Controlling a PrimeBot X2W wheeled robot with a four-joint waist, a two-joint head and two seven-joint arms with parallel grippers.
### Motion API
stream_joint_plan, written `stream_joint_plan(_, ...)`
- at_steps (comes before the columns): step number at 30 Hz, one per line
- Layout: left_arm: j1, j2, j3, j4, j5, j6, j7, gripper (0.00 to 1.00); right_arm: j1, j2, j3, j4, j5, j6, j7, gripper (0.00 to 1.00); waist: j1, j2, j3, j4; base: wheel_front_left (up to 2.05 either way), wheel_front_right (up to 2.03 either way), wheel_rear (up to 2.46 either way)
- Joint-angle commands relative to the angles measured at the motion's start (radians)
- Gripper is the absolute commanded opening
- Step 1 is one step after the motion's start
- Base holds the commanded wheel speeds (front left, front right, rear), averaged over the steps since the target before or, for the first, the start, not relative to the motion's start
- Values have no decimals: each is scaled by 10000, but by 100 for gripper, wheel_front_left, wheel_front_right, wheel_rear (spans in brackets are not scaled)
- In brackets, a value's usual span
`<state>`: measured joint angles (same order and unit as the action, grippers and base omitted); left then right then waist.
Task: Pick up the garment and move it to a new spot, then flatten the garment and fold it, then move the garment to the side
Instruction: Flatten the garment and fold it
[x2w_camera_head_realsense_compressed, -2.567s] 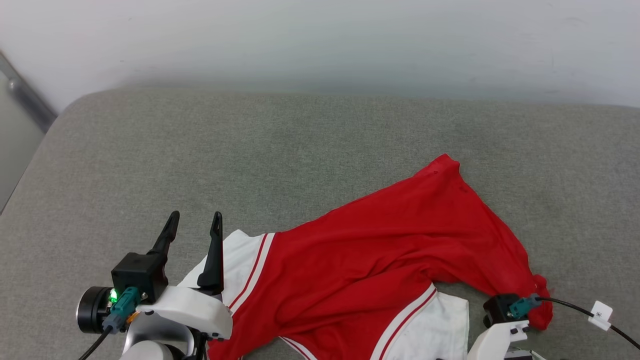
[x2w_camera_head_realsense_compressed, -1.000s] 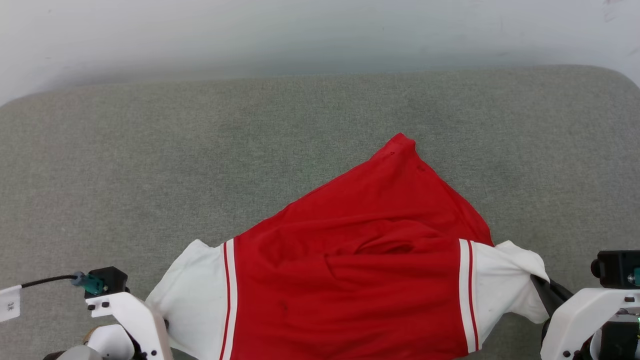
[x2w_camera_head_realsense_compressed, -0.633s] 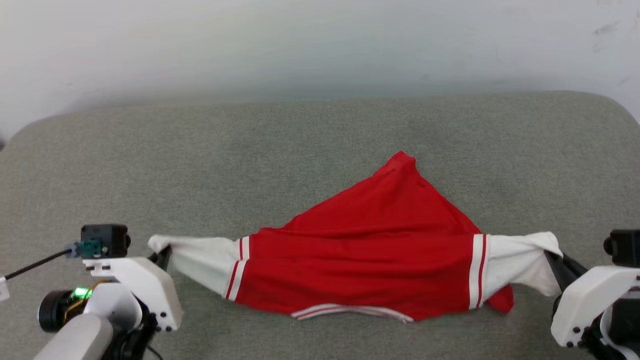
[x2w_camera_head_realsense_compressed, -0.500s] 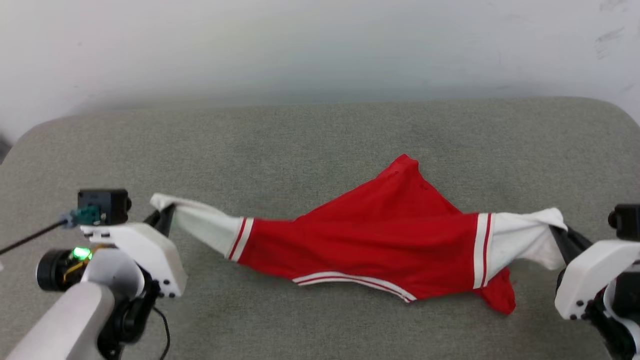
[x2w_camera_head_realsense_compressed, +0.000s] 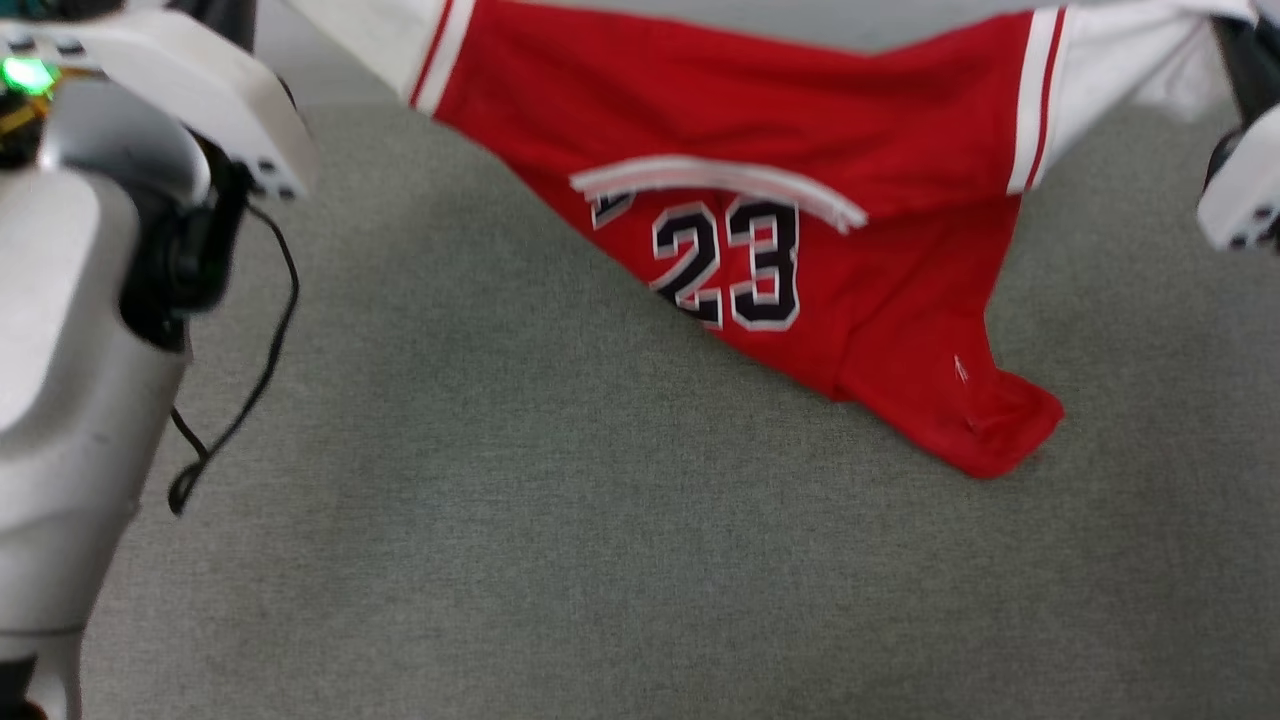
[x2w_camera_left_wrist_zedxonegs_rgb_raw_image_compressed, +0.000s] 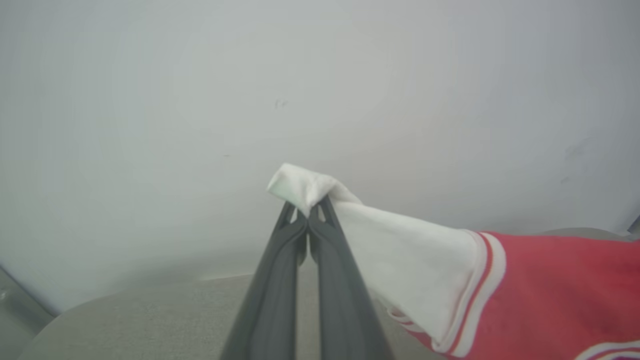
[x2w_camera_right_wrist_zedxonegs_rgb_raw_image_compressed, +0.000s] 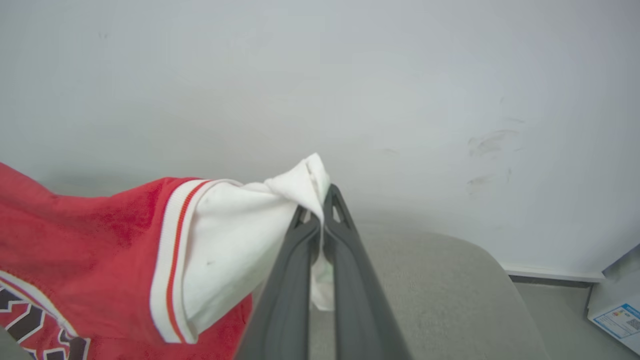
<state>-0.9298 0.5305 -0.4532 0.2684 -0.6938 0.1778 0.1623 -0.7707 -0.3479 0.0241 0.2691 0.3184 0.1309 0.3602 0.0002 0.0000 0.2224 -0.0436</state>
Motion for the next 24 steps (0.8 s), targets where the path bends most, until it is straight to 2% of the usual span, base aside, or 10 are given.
stream_joint_plan(1, -412, -42, 50, 182, 72, -88, -134, 0, -535, -111, 107, 156, -12, -3, -139, 0, -2, 0, 682, -110, 0, 0, 0)
stream_joint_plan(6, -2621, -239, 248, 1303, 452, -443, -814, 0, -3078, -236, 315, 1200, 14, -5, -769, 0, -2, 0, 1656, -251, 0, 0, 0)
stream_joint_plan(15, -6187, -346, 189, 2769, 1348, -1081, -2024, 0, -7151, 90, 476, 2706, -186, -5, -2050, 0, -2, 0, 2944, -380, 0, 0, 0)
stream_joint_plan(19, -7106, -454, 127, 3263, 1546, -1293, -2422, 0, -8211, 241, 837, 3362, -109, -5, -2550, 0, -2, 0, 3252, -369, 0, 0, 0)
stream_joint_plan(24, -7471, -675, 83, 3886, 1485, -1344, -2588, 0, -8700, 472, 1373, 4123, 25, -5, -2829, 0, -2, 0, 3493, -311, 0, 0, 0)
